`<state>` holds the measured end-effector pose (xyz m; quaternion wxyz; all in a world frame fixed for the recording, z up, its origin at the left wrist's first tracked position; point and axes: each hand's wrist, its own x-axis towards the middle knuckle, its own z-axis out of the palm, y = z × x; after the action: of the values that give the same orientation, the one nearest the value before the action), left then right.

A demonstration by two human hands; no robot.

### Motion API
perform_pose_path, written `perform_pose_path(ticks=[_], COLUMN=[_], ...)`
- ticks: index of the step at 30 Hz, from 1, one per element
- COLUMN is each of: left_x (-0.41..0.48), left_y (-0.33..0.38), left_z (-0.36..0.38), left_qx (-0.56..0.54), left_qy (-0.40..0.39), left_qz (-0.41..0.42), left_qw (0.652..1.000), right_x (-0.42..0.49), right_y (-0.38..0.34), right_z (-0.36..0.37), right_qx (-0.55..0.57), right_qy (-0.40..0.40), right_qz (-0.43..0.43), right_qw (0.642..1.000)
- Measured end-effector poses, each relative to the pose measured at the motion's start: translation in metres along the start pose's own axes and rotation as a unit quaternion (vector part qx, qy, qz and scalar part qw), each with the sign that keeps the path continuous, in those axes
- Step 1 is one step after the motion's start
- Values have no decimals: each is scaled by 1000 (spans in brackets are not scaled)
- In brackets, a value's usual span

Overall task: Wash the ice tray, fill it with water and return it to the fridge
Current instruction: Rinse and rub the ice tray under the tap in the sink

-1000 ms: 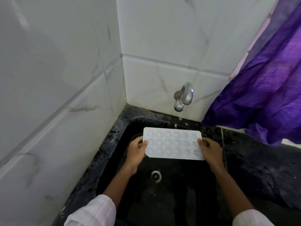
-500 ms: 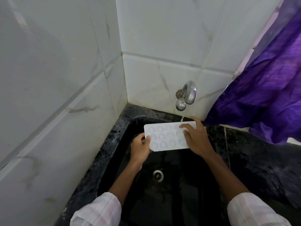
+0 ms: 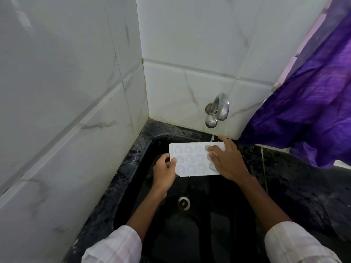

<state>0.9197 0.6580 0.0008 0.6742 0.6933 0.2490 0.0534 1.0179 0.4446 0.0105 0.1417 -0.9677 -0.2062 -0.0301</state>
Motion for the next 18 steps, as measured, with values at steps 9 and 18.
perform_pose_path(ticks=[9, 18], left_x=[-9, -13], left_y=[-2, 3], left_z=[-3, -5], left_qx=[-17, -29], left_qy=[2, 2], left_qz=[-5, -2], left_qw=[1000, 1000], right_x=[-3, -5], right_y=[-3, -11], right_z=[2, -8], right_qx=[7, -3], right_qy=[-16, 19], right_qz=[-11, -23], right_qw=[1000, 1000])
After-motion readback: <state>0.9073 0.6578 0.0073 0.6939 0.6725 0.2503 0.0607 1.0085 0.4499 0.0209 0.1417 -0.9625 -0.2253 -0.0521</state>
